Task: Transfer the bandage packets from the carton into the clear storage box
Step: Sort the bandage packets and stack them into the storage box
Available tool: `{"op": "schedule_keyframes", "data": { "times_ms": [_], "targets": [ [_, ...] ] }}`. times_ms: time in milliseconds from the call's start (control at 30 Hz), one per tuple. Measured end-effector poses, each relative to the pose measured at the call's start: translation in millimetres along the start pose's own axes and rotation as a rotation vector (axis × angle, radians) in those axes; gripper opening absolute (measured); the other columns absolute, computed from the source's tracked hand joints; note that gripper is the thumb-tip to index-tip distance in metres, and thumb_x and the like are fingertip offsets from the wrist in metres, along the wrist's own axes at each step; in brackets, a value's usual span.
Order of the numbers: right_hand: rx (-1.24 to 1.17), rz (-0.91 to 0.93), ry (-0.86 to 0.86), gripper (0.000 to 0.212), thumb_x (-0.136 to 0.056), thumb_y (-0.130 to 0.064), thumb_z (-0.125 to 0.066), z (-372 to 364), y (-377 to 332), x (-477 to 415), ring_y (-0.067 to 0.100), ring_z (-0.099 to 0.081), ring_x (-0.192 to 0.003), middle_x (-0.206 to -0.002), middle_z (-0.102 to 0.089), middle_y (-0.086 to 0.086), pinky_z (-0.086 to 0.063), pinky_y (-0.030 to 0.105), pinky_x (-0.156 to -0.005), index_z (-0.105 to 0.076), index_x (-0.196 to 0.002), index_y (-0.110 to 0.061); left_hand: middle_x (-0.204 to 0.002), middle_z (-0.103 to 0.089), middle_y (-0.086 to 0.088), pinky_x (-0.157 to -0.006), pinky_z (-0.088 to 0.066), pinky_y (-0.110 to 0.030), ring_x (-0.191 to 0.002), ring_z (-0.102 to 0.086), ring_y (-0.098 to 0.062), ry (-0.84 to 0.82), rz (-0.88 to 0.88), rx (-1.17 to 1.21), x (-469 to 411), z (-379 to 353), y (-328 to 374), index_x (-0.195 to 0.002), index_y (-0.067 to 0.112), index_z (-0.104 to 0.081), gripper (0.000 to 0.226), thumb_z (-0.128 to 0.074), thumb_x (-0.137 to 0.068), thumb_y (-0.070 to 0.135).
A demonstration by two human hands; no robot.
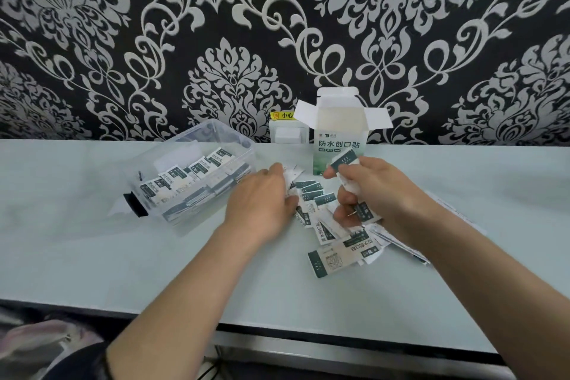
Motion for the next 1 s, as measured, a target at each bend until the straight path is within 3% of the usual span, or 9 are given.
{"op": "schedule_keyframes", "data": {
  "times_ms": [167,267,467,567,667,800,867,900,1000],
  "targets": [
    [0.141,-0.021,0.0,0.02,-0.099,-0.02,-0.043,-6,8,-3,0.015,-0.045,-0.043,-0.055,-0.044,0.0,-0.034,0.026,-0.046,-0.06,-0.103,-0.011,-0.108,-0.067,-0.01,-0.08,-0.045,-0.04,-0.105,-0.058,-0.033,0.063,0.071,0.092,-7,7,-5,-0.124,0.013,-0.051,0.039,-0.056,-0.085,0.015],
    [0.18,-0.029,0.002,0.018,-0.098,-0.019,-0.044,-9,11,-5,0.014,-0.043,-0.043,-0.057,-0.045,0.001,-0.033,0.025,-0.046,-0.06,-0.101,-0.011,-0.104,-0.067,-0.014,-0.072,-0.044,-0.04,-0.099,-0.06,-0.036,0.09,0.042,-0.009,-6,6,-2,-0.119,0.01,-0.052,0.035,-0.052,-0.085,0.005],
    [0.208,-0.015,0.004,0.018,-0.097,-0.018,-0.046,-15,10,-4,0.015,-0.041,-0.044,-0.061,-0.045,0.004,-0.032,0.024,-0.044,-0.058,-0.103,-0.007,-0.105,-0.062,-0.014,-0.068,-0.036,-0.036,-0.098,-0.058,-0.036,0.047,0.035,-0.15,-10,4,5,-0.106,0.008,-0.054,0.026,-0.055,-0.092,0.03],
    [0.193,-0.015,0.01,0.018,-0.097,-0.018,-0.046,-18,11,-7,0.014,-0.041,-0.043,-0.06,-0.044,0.003,-0.032,0.025,-0.045,-0.058,-0.104,-0.007,-0.099,-0.066,-0.017,-0.064,-0.037,-0.035,-0.092,-0.061,-0.038,0.048,0.015,-0.192,-13,13,10,-0.087,0.011,-0.052,0.004,-0.056,-0.088,0.011],
    [0.075,-0.076,-0.004,0.018,-0.097,-0.018,-0.047,-18,18,-8,0.014,-0.041,-0.044,-0.057,-0.045,0.002,-0.032,0.024,-0.044,-0.059,-0.107,-0.009,-0.096,-0.067,-0.018,-0.064,-0.038,-0.035,-0.092,-0.062,-0.038,0.037,-0.017,-0.271,-12,19,16,-0.09,0.008,-0.058,0.018,-0.05,-0.081,-0.006],
    [-0.301,-0.197,-0.08,0.02,-0.095,-0.014,-0.054,-21,24,-6,0.013,-0.039,-0.045,-0.057,-0.046,0.001,-0.03,0.024,-0.044,-0.061,-0.112,-0.007,-0.083,-0.067,-0.014,-0.061,-0.041,-0.036,-0.081,-0.063,-0.036,0.094,0.0,-0.185,-10,20,-1,-0.078,0.012,-0.053,0.015,-0.051,-0.082,-0.003],
    [-0.419,-0.183,-0.09,0.019,-0.093,-0.013,-0.059,-25,21,-6,0.012,-0.038,-0.046,-0.06,-0.046,0.002,-0.03,0.021,-0.043,-0.06,-0.111,-0.008,-0.08,-0.069,-0.01,-0.062,-0.043,-0.034,-0.079,-0.064,-0.034,0.19,0.054,-0.021,-3,32,-8,-0.083,0.014,-0.061,0.009,-0.057,-0.086,0.006],
    [-0.475,-0.158,-0.087,0.02,-0.092,-0.015,-0.061,-27,18,-5,0.012,-0.039,-0.047,-0.062,-0.047,0.003,-0.03,0.021,-0.044,-0.059,-0.111,-0.009,-0.08,-0.071,-0.006,-0.063,-0.048,-0.034,-0.078,-0.066,-0.03,0.21,0.085,0.207,2,36,-9,-0.087,0.016,-0.065,0.009,-0.061,-0.087,0.008],
    [-0.504,-0.014,-0.06,0.025,-0.091,-0.023,-0.065,-32,9,-4,0.025,-0.057,-0.065,-0.079,-0.063,0.013,-0.045,0.028,-0.055,-0.062,-0.109,-0.005,-0.083,-0.076,-0.002,-0.064,-0.057,-0.033,-0.072,-0.073,-0.021,-0.025,0.169,1.186,28,31,19,-0.109,0.017,-0.069,0.033,-0.067,-0.084,-0.004]
  ]
}}
Point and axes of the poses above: each hand's wrist, its own x-axis away from the middle knuckle, its own z-axis out of the back of the hand, y = z × x, the point moved 6 cm from there along -x, towards the middle knuckle
